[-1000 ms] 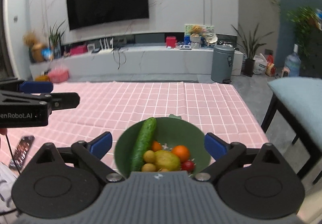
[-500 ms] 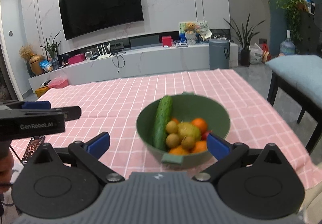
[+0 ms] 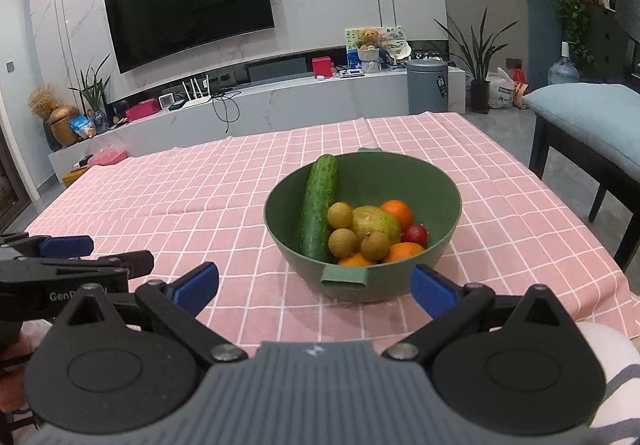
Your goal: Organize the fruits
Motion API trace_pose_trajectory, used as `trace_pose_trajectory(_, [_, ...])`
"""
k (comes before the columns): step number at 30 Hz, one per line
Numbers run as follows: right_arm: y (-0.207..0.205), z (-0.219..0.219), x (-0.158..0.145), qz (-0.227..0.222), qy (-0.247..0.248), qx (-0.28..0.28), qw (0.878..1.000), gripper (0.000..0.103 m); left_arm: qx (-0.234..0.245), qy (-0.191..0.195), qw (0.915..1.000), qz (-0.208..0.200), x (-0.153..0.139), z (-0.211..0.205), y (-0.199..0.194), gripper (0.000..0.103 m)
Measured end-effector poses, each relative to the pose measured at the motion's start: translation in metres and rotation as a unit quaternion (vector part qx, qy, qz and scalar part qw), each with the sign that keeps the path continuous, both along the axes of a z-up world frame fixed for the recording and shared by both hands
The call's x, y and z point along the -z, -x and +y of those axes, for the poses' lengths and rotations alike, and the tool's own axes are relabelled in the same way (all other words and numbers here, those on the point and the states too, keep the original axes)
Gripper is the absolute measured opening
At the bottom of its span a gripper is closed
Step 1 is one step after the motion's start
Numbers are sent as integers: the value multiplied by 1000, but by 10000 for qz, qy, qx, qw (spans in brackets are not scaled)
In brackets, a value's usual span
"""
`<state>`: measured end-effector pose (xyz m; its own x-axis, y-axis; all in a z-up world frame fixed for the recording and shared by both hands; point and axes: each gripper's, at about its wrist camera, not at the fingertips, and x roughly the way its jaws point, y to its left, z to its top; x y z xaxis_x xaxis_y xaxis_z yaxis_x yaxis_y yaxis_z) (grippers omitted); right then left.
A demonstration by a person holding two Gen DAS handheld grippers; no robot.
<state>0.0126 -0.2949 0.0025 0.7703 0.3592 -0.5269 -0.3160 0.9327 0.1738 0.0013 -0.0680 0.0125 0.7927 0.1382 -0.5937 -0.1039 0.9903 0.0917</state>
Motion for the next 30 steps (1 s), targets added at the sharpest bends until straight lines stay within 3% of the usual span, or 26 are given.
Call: trace_pose_trajectory(30, [0, 4, 3, -14, 39, -148, 9999, 98, -76, 77, 9999, 87, -2, 3, 0, 91])
